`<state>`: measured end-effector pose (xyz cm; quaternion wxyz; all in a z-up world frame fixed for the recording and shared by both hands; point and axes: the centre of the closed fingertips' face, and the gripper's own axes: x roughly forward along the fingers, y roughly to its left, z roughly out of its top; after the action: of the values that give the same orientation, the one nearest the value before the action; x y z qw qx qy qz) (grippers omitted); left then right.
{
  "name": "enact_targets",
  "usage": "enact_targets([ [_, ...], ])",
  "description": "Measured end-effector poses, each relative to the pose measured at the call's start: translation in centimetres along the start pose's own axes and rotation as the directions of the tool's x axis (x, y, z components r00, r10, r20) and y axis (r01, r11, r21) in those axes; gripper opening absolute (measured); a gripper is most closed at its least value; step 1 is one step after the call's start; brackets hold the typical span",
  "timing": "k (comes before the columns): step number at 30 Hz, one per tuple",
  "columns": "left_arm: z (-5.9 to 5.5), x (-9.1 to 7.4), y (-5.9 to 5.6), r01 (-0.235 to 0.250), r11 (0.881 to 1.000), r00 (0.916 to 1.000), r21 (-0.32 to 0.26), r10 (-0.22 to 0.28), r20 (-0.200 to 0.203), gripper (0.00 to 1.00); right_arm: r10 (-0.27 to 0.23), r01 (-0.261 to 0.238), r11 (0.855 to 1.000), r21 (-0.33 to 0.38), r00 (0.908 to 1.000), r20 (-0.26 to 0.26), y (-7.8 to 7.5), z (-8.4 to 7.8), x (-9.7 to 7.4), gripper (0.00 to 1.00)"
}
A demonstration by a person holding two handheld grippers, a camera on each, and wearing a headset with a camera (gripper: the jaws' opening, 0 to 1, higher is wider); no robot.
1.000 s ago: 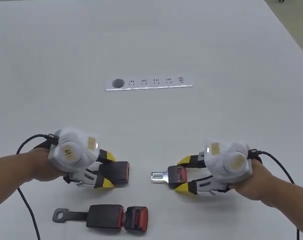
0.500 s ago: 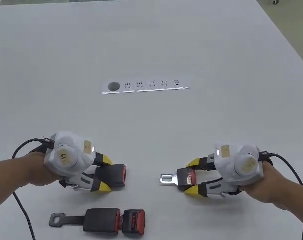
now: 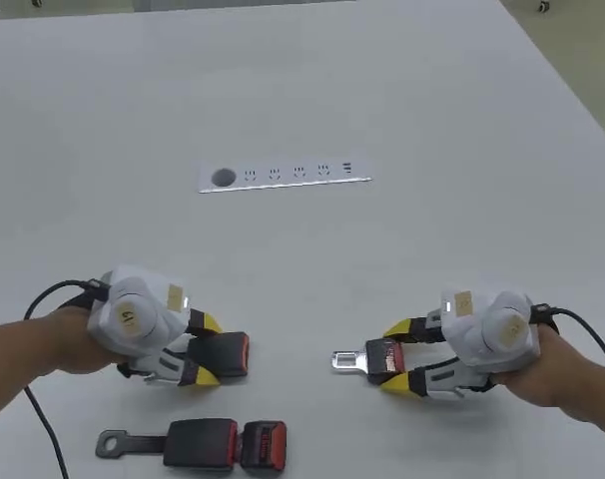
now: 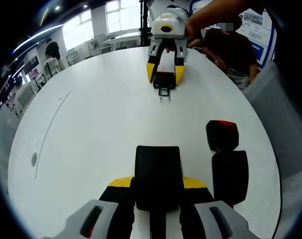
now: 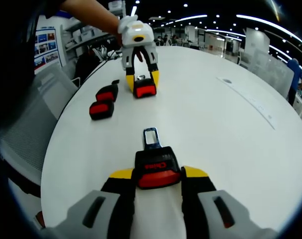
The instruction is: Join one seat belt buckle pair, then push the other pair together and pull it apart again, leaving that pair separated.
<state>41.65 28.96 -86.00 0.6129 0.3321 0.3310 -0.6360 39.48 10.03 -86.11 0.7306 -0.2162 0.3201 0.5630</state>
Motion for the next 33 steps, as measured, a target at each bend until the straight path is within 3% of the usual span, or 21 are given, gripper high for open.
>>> enact_targets([
  [12, 0.1, 0.0, -0.1, 0.009, 1.0, 0.9999, 0.023, -0.009, -0.014, 0.35, -0.009, 0.009, 1.0, -0.001, 1.0, 0.0, 0.0, -0.4, -0.5, 0.36],
  [20, 0.2, 0.1, -0.1, 0.011, 1.0, 0.9995, 0.004, -0.011, -0.031, 0.35, -0.015, 0.015, 1.0, 0.01, 0.9999, -0.001, 0.0, -0.4, -0.6, 0.37],
  [22, 0.2, 0.0, -0.4, 0.038, 0.999, 0.9983, -0.03, -0.039, -0.042, 0.39, -0.014, 0.014, 0.998, 0.054, 0.9999, -0.004, 0.1, -0.2, -0.6, 0.43],
  [23, 0.3, 0.0, -0.6, 0.052, 0.998, 0.9976, -0.038, -0.053, -0.044, 0.42, -0.026, 0.026, 0.998, 0.062, 0.9996, -0.01, 0.0, -0.2, -0.7, 0.51],
  [25, 0.3, -0.3, -0.9, 0.059, 0.998, 0.9962, -0.033, -0.061, -0.063, 0.49, -0.043, 0.042, 0.998, 0.052, 0.9991, 0.006, -0.1, 0.2, -0.7, 0.64],
  [27, 0.6, -0.8, -0.9, 0.051, 0.998, 0.9974, -0.039, -0.053, -0.049, 0.51, -0.068, 0.068, 0.996, 0.05, 0.9976, 0.009, -0.3, 0.7, -0.8, 0.72],
  [29, 1.3, -1.5, -0.4, 0.015, 0.995, 0.9998, -0.097, -0.016, -0.009, 0.55, -0.084, 0.083, 0.995, 0.053, 0.9963, 0.017, -0.5, 1.2, -1.0, 0.75],
  [33, 1.9, -2.8, 0.1, -0.048, 0.985, 0.998, -0.165, 0.054, 0.032, 0.66, -0.124, 0.123, 0.99, 0.073, 0.9921, 0.015, -0.7, 1.6, -1.4, 0.77],
])
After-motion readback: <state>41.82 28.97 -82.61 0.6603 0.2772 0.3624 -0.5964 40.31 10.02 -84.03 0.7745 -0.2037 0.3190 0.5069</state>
